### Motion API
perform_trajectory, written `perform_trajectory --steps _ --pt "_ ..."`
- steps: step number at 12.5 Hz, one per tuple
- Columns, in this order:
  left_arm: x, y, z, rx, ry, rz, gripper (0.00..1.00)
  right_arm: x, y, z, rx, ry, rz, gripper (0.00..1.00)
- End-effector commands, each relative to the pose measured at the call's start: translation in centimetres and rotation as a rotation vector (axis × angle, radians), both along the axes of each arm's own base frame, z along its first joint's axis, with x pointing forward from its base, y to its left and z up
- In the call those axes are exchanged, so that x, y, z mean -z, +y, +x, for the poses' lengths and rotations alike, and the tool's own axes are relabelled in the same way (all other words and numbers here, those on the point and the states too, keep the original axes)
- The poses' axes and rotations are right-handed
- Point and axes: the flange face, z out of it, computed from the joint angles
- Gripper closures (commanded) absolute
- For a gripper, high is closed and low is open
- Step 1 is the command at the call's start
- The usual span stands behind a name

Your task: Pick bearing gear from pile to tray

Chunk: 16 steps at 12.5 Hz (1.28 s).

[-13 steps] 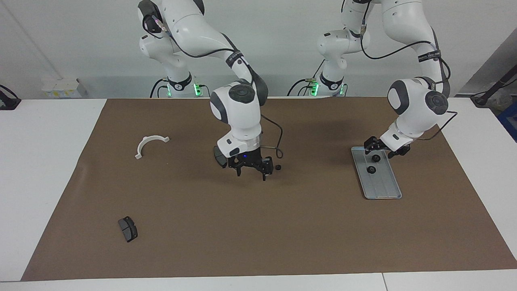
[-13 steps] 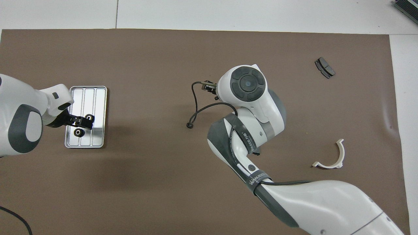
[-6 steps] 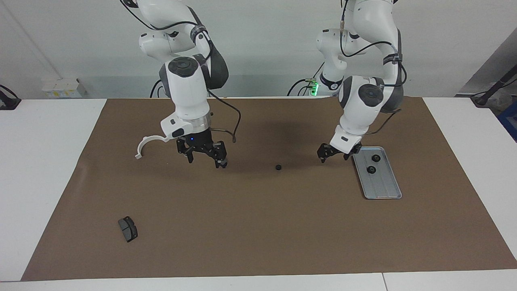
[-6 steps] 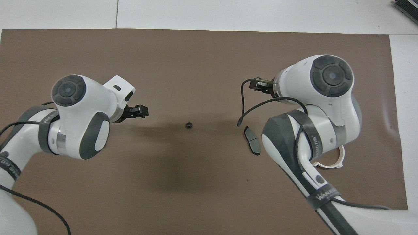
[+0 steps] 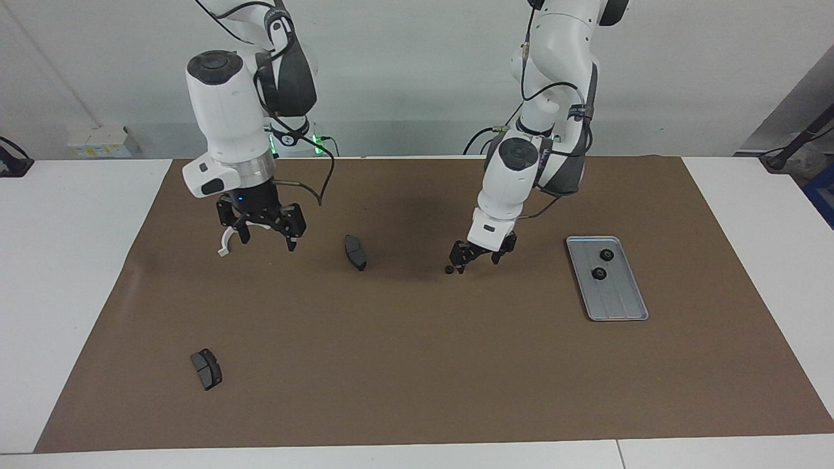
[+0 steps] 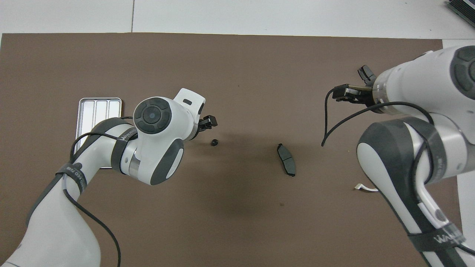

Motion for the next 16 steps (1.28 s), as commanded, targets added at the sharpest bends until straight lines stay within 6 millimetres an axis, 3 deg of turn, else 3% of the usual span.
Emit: perform_trajectory --steps 1,5,9,11,12,16 --pt "1.3 -3.1 -1.3 0.006 0.003 -0.004 0.00 -3.6 -2.9 -0.7 -0.054 0.036 0.024 0.00" --pt "3.4 -5.1 -3.3 0.037 0.038 0.017 0.00 -4.9 -4.9 -1.5 -0.107 0.092 0.010 0.00" --pt "4.0 -4.5 -3.0 0.060 0.044 0.027 0.26 -6.9 -5.7 -2.0 -0.118 0.088 0.009 0.00" --pt "4.5 -4.2 -3.3 0.060 0.054 0.034 0.47 -7.9 -5.9 -1.7 -0.121 0.079 0.007 0.00" --pt "4.5 -4.2 -3.3 0.059 0.055 0.033 0.52 -8.7 -5.9 -1.8 -0.141 0.087 0.004 0.00" --pt "4.6 -4.2 -3.3 0.062 0.054 0.034 0.66 -8.5 -6.8 -3.1 -0.176 0.166 0.003 0.00"
